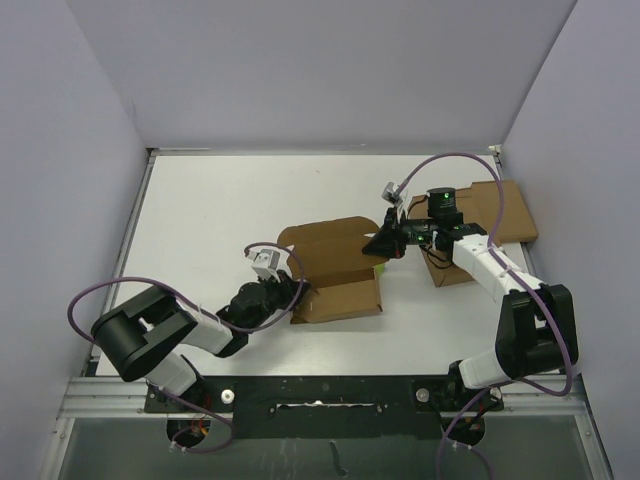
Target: Fold the paper box
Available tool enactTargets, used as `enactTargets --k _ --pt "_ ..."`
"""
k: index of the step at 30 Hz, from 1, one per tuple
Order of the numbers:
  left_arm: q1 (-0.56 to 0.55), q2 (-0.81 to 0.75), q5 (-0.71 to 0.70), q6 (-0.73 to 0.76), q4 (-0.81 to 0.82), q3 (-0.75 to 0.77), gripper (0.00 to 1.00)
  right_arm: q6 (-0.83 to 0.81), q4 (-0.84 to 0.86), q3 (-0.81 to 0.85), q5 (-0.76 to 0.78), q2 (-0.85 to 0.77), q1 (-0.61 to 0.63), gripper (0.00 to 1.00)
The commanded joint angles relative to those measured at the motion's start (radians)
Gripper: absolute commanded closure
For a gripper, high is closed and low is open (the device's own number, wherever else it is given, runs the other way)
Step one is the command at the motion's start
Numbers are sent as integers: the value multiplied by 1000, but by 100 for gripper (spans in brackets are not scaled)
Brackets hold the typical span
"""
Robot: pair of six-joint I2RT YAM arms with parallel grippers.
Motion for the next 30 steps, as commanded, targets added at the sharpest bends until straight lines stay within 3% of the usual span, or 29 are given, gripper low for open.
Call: enactTargets --k 1,7,16,23,30 --pt "-7 -23 -26 -4 -8 26 91 1 49 -2 -13 -16 7 100" --pt "-4 -157 -2 31 -109 2 83 -14 35 4 -20 -20 -7 100" --pt "-1 -505 57 49 -563 36 70 -32 21 11 -43 -24 -17 100" --pt "1 -744 141 -59 -860 38 72 -39 17 13 -50 -25 -19 100" --pt "-2 -758 255 -169 -1111 122 89 -42 15 14 -55 -23 -19 100"
